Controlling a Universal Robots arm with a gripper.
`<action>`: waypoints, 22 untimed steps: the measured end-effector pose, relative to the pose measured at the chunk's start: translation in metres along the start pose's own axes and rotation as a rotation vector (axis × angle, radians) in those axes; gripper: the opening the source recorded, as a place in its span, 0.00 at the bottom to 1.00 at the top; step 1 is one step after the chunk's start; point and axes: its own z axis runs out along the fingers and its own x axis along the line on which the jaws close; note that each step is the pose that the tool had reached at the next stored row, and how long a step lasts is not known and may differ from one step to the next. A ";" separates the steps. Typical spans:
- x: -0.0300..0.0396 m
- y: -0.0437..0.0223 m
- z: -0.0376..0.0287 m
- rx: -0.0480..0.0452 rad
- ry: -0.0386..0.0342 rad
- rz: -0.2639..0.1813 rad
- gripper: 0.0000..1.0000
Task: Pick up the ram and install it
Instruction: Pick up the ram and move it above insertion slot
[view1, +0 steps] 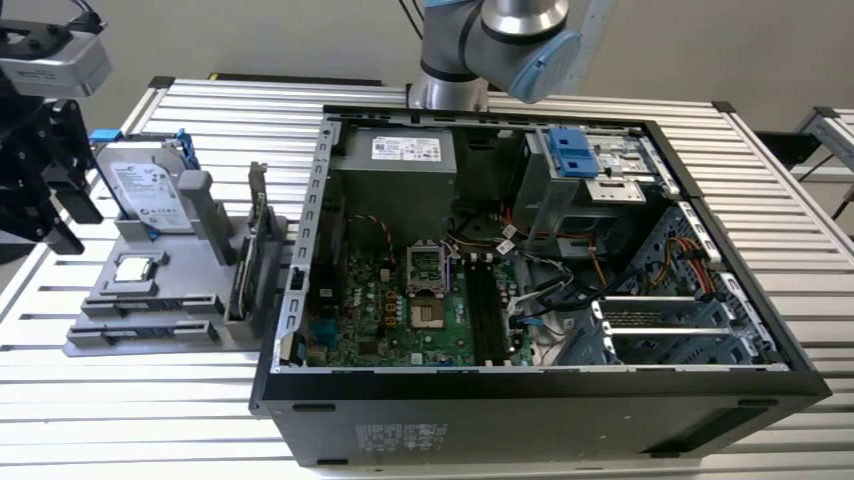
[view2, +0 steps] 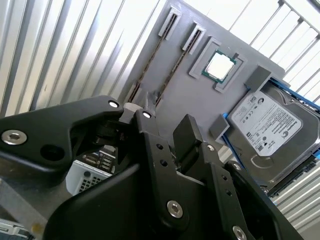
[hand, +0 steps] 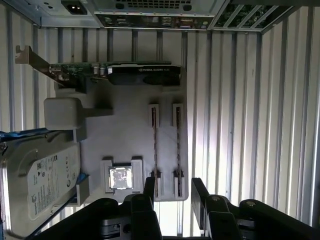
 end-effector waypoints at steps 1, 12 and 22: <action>0.0000 0.0000 0.0003 -0.0001 0.0000 -0.004 1.00; 0.0000 0.0000 0.0038 -0.0003 0.0001 -0.021 1.00; 0.0001 0.0000 0.0070 -0.0004 0.0001 -0.029 1.00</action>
